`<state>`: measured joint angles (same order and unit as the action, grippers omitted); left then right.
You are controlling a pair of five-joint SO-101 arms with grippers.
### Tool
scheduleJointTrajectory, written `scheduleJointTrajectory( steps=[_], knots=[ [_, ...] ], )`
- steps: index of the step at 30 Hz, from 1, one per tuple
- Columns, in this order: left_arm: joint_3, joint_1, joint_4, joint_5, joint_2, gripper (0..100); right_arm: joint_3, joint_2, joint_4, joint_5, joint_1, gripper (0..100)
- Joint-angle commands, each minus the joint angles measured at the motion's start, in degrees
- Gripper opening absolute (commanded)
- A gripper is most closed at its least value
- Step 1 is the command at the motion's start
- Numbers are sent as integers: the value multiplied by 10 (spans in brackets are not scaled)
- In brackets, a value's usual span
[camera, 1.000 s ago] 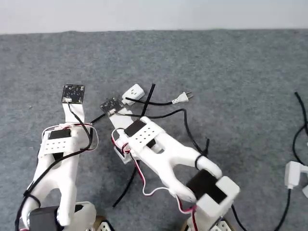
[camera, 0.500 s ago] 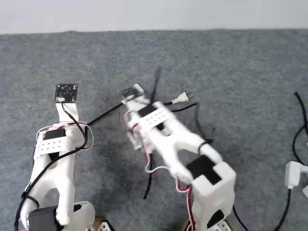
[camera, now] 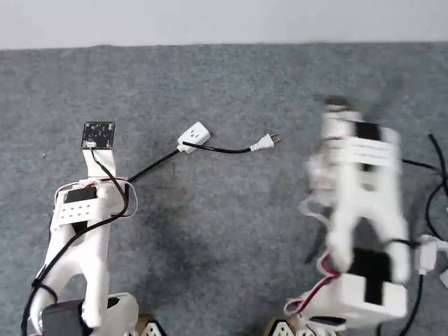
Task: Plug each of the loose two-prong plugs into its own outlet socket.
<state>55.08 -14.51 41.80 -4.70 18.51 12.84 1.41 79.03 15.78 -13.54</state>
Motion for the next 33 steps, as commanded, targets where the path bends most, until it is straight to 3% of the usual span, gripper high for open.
scheduleJointTrajectory(
  steps=[1, 10, 19, 23, 27, 30, 33],
  knots=[
    [-26, 5, -2, -3, 11, 13, 31, -23, -58, 67, -154, 13],
    [-15, 23, -3, -4, 12, 13, 60, 41, -90, 200, -308, 187],
    [-11, 24, -17, -5, 11, 13, 58, -87, 17, 242, -319, 322],
    [-13, 29, -16, -4, 11, 18, 69, -189, 82, 229, -279, 302],
    [-17, 57, 7, -3, 8, 82, 121, -279, 102, 125, -210, 127],
    [-43, 75, 10, 11, -25, 93, 203, -320, 58, 93, -116, 2],
    [-121, 88, 41, 56, -98, 93, 308, -321, -36, 79, 5, 46]
  ],
)
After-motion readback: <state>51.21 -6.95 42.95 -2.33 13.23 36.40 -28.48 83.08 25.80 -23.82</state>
